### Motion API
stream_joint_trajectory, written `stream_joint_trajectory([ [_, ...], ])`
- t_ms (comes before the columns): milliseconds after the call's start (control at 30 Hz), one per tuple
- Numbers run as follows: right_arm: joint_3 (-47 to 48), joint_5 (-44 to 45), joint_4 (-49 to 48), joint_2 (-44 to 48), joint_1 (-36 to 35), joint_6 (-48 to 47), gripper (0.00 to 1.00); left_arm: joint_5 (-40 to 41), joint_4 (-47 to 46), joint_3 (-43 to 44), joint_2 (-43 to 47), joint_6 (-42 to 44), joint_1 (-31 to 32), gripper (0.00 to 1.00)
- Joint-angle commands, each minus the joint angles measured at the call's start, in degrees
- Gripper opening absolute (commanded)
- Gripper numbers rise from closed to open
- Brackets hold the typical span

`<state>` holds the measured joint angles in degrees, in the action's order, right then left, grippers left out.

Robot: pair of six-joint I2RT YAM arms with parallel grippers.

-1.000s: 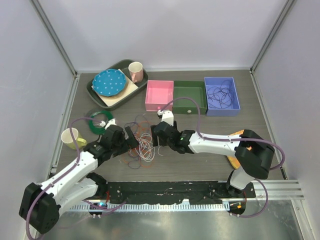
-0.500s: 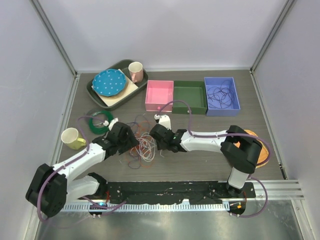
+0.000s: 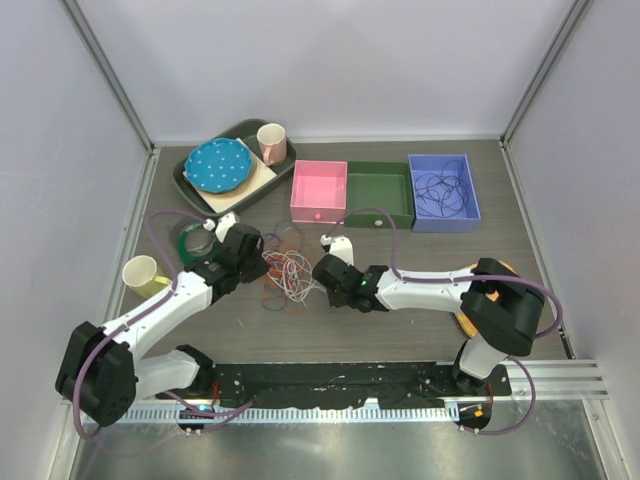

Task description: Untangle the cables

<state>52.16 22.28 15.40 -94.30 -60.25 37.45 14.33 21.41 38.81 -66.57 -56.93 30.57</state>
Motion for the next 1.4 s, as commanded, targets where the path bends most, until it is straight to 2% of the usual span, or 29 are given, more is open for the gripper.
stream_joint_trajectory([
  [0,-2.1,0.0,-3.5,5.3,0.0,-0.9,0.01,2.0,-0.1,3.0,3.2,1.6,-0.3,0.00],
  [100,-2.4,-2.4,-6.6,6.3,0.0,-4.4,0.04,-1.9,-1.4,2.8,5.2,1.9,-0.3,0.00],
  [267,-2.1,-1.5,-13.3,9.7,-2.2,-11.0,0.28,-7.7,-1.3,3.0,6.4,-1.0,-0.2,0.00],
  [400,-5.6,1.0,-22.5,14.2,-7.2,-16.7,0.31,-7.5,3.0,4.8,6.9,-5.5,-0.2,0.00],
  [567,-9.2,-4.3,-30.8,15.4,-13.6,-21.5,0.34,-4.3,7.8,8.3,6.8,-10.5,0.3,0.00],
  [667,-8.7,-5.1,-36.4,11.4,-15.8,-17.3,0.36,-4.0,10.3,9.4,6.7,-13.5,0.5,0.00],
  [767,-7.3,5.7,-39.0,7.4,-17.7,-16.4,0.42,-3.9,10.7,9.3,7.6,-15.8,1.2,0.00],
  [1000,-6.2,15.8,-50.2,0.0,-18.6,-13.8,0.59,-2.0,12.4,9.5,9.3,-18.1,2.8,0.00],
  [1100,-5.8,15.1,-54.6,-2.6,-18.6,-13.7,0.63,-2.5,12.2,9.3,9.0,-18.6,3.1,0.00],
  [1200,-4.4,12.2,-54.5,-3.8,-18.6,-13.4,0.63,-3.6,12.0,9.0,7.9,-19.1,3.4,0.00],
  [1367,-7.0,10.2,-56.3,-2.1,-18.6,-9.0,0.63,-5.9,11.0,8.8,6.5,-19.4,3.8,0.00],
])
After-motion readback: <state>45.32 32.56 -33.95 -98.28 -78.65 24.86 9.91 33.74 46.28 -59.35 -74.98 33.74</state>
